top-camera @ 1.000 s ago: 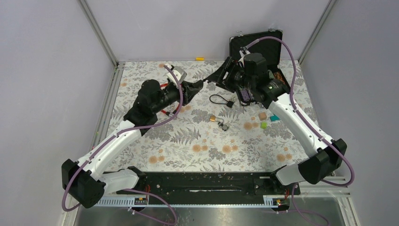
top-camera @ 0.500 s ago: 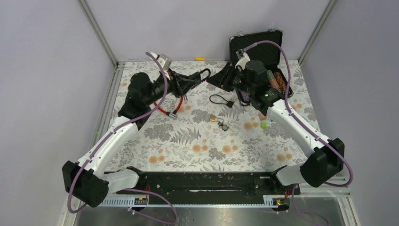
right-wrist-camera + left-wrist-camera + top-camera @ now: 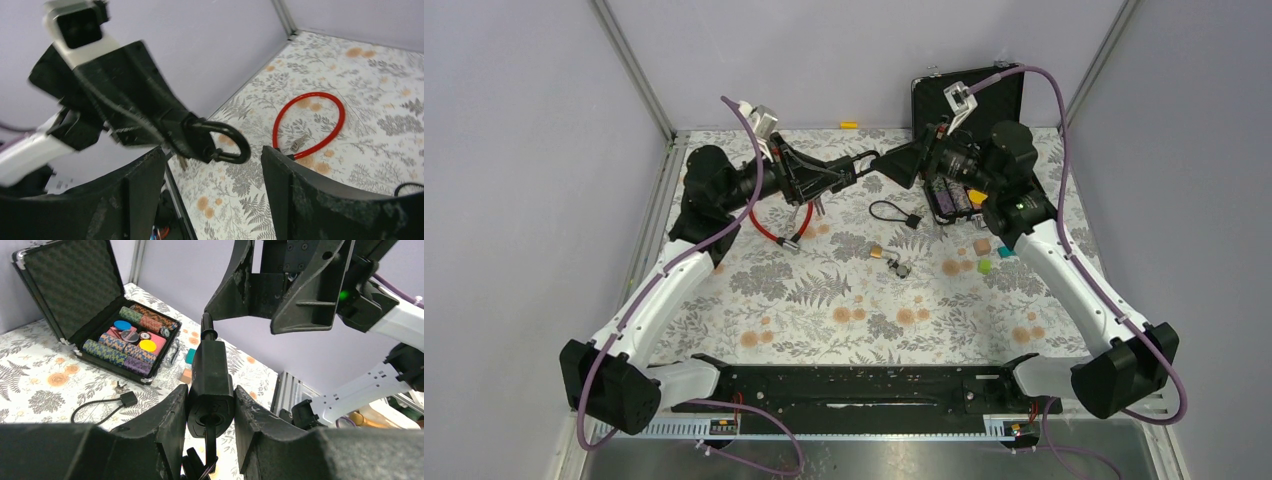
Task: Lock with the key
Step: Lock the lock.
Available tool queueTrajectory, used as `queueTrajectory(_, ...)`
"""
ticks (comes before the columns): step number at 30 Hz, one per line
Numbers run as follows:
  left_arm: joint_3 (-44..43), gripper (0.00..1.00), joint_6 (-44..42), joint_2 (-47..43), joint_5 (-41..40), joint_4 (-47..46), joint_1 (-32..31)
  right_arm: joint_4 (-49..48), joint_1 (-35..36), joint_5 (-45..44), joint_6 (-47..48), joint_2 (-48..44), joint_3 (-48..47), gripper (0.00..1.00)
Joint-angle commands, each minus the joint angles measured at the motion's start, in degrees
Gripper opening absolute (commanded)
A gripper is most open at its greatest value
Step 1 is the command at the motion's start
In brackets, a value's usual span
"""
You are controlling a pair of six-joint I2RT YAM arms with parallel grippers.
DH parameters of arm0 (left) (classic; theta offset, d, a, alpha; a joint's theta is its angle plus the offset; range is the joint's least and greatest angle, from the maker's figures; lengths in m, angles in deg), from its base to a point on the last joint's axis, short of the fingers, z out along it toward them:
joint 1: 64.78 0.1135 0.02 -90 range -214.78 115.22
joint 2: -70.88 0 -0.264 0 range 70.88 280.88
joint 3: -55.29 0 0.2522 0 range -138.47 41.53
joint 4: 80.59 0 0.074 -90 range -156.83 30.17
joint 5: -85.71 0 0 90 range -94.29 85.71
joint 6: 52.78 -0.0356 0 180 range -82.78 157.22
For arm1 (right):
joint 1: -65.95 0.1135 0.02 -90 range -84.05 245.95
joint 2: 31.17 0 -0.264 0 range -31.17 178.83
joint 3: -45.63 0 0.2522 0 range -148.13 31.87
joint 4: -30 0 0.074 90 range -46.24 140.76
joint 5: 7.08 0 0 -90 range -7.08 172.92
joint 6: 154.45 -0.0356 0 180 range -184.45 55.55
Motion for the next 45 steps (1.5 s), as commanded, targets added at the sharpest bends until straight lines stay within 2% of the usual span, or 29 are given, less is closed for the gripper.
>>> queueTrajectory(1,-6.38,0.00,1.76,-1.26,7.89,-7.93,0.82,-2.37,-0.64,12.43,5.65,-0.77,-3.76,0.77)
queueTrajectory(4,-8.30,0.00,1.69,-1.10,11.51,-7.03,0.98,0.12,-0.74,17.64,7.91,0.27,-6.55,0.75)
queueTrajectory(6,-9.47,0.00,1.56,-0.98,13.86,-6.48,1.00,3.47,-0.74,22.82,10.64,1.50,-9.26,0.70)
queueTrajectory(8,-10.43,0.00,1.38,-0.76,16.04,-6.22,1.00,7.07,-0.72,24.61,12.75,2.44,-11.78,0.66)
queueTrajectory(11,-11.25,0.00,1.39,-0.24,18.23,-5.76,1.00,7.60,-0.74,26.32,13.10,3.49,-13.66,0.58)
queueTrajectory(13,-11.64,0.00,1.36,-0.07,19.11,-5.69,0.99,7.44,-0.74,26.39,12.94,3.87,-14.34,0.48)
queueTrajectory(16,-11.72,0.00,1.55,-0.17,18.62,-5.69,1.04,5.42,-0.81,27.47,11.03,4.21,-14.45,0.24)
queueTrajectory(18,-11.67,0.00,1.48,-0.41,17.34,-5.41,1.03,4.12,-0.74,28.54,9.67,4.51,-14.23,0.17)
queueTrajectory(21,-11.65,0.00,1.53,-0.65,15.23,-4.88,1.00,1.17,-0.74,29.41,7.87,4.40,-13.29,0.00)
queueTrajectory(22,-11.64,0.05,1.42,-0.76,14.43,-4.46,1.02,-0.05,-0.74,29.31,7.21,4.21,-12.87,0.00)
queueTrajectory(25,-11.21,0.57,0.96,-1.23,13.27,-4.28,1.00,-4.21,-0.75,27.92,5.03,3.36,-11.76,0.00)
queueTrajectory(26,-10.81,0.70,0.76,-1.45,12.71,-4.40,1.01,-4.76,-0.74,27.03,5.11,3.01,-11.55,0.00)
queueTrajectory(28,-9.79,0.86,0.33,-2.33,11.59,-4.85,1.00,-5.87,-0.74,26.62,5.00,2.48,-11.41,0.00)
queueTrajectory(29,-9.32,0.90,-0.09,-2.63,10.91,-4.97,1.00,-6.20,-0.74,26.87,4.87,2.47,-11.59,0.00)
queueTrajectory(34,-7.97,0.93,0.20,-2.55,10.35,-6.45,0.95,-8.38,-0.72,28.15,3.04,2.24,-12.10,0.00)
queueTrajectory(45,-6.39,0.88,4.99,0.11,14.49,-9.40,-0.84,-22.44,-0.74,29.81,-8.78,4.84,-11.67,0.00)
